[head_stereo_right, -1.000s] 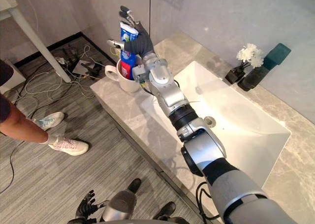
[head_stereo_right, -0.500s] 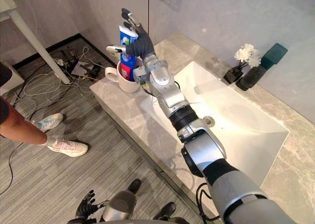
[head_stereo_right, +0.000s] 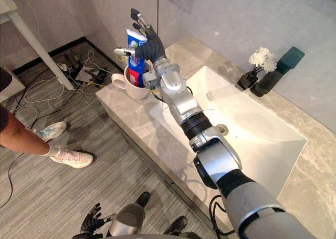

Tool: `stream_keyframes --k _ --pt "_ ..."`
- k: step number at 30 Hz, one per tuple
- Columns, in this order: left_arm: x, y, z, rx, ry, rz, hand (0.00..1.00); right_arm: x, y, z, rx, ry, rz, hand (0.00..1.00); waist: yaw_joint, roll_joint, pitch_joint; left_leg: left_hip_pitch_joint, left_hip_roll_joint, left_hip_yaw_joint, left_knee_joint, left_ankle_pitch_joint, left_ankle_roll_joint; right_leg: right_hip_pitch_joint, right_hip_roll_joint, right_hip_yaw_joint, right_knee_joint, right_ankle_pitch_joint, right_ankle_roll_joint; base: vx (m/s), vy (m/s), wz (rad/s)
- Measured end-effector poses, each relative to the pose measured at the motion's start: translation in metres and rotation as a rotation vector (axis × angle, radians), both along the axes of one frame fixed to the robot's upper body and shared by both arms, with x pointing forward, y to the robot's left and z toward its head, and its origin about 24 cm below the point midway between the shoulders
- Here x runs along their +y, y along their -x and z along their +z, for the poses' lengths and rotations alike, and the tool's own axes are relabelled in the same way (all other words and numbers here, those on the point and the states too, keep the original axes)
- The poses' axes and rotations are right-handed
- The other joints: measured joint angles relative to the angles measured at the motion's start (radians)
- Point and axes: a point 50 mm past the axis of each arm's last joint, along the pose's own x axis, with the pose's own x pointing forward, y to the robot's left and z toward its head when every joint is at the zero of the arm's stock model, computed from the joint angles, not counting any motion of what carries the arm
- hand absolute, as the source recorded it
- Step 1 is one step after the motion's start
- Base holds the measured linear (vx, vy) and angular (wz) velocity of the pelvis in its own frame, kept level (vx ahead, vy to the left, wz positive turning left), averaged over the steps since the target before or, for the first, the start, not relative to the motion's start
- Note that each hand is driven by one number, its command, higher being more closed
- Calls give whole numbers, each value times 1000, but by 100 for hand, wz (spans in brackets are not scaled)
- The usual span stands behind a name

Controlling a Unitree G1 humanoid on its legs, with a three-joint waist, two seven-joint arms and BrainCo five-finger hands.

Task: Organize washtable

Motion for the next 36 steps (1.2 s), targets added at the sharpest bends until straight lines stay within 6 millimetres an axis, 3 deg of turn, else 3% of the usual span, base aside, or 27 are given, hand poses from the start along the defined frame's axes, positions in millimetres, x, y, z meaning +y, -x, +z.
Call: stream_keyframes --k 9,36 --pt "3 2 0 9 -9 -6 0 -9 -2 4 -5 -30 -23 0 -2 -14 -10 1 1 1 0 1 -1 1 1 2 -1 1 -1 0 0 0" --pt "4 4 -2 22 -10 -6 0 -23 -6 8 -10 -53 -67 0 -6 -14 -17 13 -1 -5 -24 15 -11 10 1 -8 -8 1 -1 0 0 0"
